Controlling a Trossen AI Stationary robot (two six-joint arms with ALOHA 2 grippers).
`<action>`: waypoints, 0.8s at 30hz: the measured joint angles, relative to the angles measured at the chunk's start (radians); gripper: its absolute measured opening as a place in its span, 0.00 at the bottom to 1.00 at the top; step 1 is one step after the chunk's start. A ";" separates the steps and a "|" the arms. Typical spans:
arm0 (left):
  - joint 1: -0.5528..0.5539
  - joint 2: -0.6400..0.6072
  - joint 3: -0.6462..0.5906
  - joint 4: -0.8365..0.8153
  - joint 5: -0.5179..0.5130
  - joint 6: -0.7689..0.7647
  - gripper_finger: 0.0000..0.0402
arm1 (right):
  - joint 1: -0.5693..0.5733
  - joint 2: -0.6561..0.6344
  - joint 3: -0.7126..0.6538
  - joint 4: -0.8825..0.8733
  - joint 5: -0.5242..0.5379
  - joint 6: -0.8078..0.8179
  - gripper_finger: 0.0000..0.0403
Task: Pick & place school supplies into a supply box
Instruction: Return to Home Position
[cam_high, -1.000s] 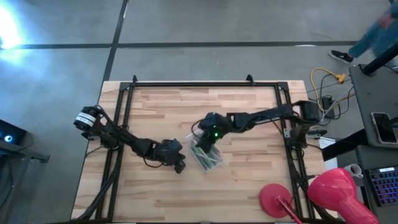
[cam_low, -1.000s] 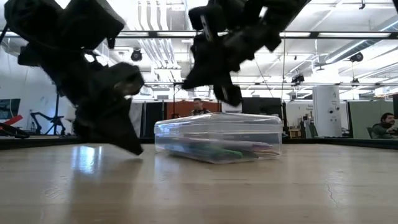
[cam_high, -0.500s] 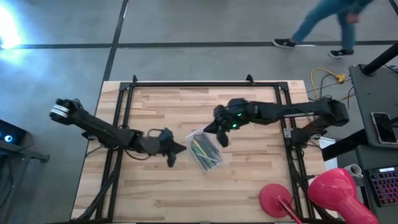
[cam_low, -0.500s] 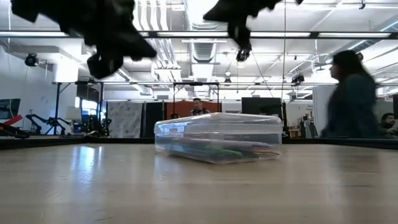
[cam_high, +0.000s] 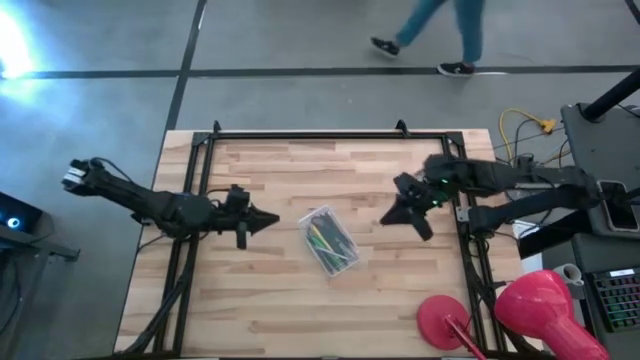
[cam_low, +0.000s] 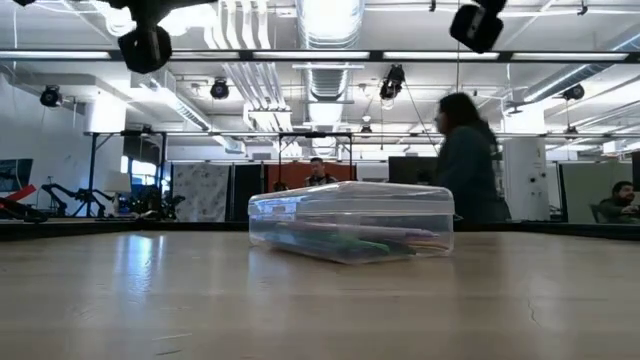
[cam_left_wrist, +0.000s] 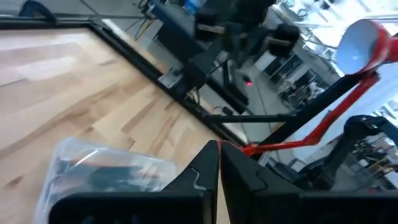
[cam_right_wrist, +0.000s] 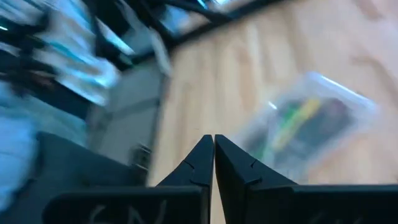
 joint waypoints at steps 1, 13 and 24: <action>0.004 -0.010 -0.010 -0.005 0.000 0.000 0.00 | 0.000 -0.037 -0.056 0.073 -0.014 0.026 0.02; 0.086 -0.015 -0.319 0.677 0.194 0.210 0.00 | 0.000 -0.322 -0.723 1.175 -0.051 0.319 0.02; 0.115 -0.177 -0.561 0.850 0.270 0.219 0.00 | -0.064 -0.640 -0.837 0.865 -0.048 0.282 0.02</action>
